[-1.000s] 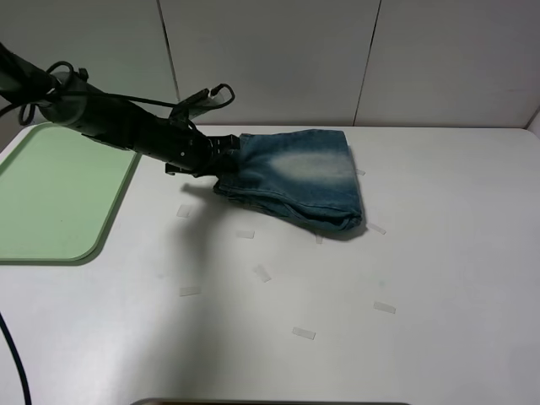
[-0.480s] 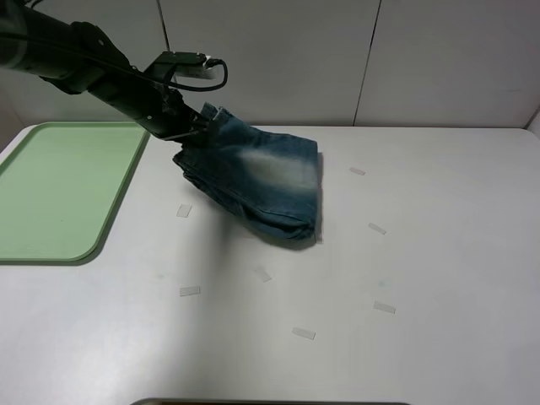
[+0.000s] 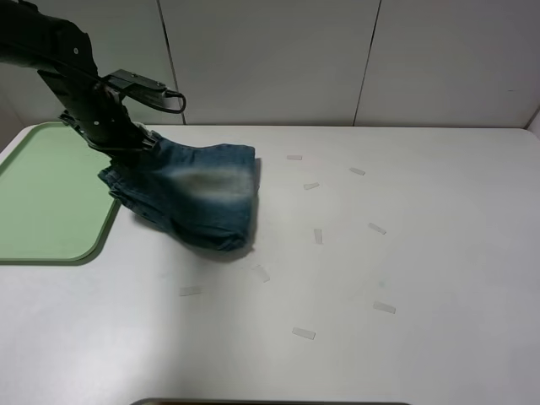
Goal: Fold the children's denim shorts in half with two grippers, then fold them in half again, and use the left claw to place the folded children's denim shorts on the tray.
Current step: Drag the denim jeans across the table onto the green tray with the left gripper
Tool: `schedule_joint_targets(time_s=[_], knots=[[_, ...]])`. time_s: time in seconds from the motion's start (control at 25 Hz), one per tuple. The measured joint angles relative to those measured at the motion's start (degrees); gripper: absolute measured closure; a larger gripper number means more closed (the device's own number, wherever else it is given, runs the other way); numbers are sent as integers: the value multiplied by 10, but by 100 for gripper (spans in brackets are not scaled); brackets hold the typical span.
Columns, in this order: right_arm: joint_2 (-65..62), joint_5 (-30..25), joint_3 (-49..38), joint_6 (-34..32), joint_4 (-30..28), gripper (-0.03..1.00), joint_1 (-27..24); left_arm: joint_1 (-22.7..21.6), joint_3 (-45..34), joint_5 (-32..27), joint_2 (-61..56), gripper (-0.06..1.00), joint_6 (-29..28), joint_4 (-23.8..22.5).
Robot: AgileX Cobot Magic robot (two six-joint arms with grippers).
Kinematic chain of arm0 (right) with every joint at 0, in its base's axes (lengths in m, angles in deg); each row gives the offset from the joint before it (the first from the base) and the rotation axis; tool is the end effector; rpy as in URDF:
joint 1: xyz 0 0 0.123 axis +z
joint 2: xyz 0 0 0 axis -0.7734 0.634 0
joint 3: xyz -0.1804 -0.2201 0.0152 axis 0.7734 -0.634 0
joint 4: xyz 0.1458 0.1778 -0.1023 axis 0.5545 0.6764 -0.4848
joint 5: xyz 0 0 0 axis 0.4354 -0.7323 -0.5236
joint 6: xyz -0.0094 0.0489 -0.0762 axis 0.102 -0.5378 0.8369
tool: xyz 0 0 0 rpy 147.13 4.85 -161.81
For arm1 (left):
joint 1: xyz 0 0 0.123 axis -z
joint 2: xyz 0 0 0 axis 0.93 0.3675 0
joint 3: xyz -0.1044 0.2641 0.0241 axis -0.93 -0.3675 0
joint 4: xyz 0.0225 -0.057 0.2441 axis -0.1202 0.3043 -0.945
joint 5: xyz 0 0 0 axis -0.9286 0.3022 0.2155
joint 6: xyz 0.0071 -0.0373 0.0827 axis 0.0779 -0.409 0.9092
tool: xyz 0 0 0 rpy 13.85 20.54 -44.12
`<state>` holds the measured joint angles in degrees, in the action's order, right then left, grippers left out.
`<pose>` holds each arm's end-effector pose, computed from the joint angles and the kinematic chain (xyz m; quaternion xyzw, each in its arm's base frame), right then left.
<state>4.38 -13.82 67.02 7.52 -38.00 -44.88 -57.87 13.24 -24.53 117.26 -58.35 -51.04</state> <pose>-0.0032 -0.0021 0.2789 -0.0383 0.8411 0.0190 0.5392 0.4075 -0.0678 0.1643 0.1960 0.9536 0.0498 0.2229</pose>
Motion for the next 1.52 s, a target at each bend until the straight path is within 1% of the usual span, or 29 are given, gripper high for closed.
schedule_joint_targets(time_s=[0.04, 0.24, 0.52, 0.8, 0.92, 1.24, 1.36, 1.52], knots=[[0, 0, 0, 0, 0, 30, 0, -14, 0, -14, -1, 78, -18, -36], [0, 0, 0, 0, 0, 30, 0, -43, 0, -27, -7, 78, -54, -118], [0, 0, 0, 0, 0, 30, 0, -89, 0, -28, -12, 78, -90, -199], [0, 0, 0, 0, 0, 30, 0, -129, 0, -22, -12, 78, -182, -292], [0, 0, 0, 0, 0, 30, 0, -138, 0, -22, -12, 78, -198, -313], [0, 0, 0, -3, -1, 30, 0, -149, 0, -14, -12, 78, -202, -369], [0, 0, 0, -11, -10, 30, 0, -152, 0, -3, -12, 78, -182, -388], [0, 0, 0, -22, -18, 30, 0, -152, 0, 13, -12, 78, -156, -392]])
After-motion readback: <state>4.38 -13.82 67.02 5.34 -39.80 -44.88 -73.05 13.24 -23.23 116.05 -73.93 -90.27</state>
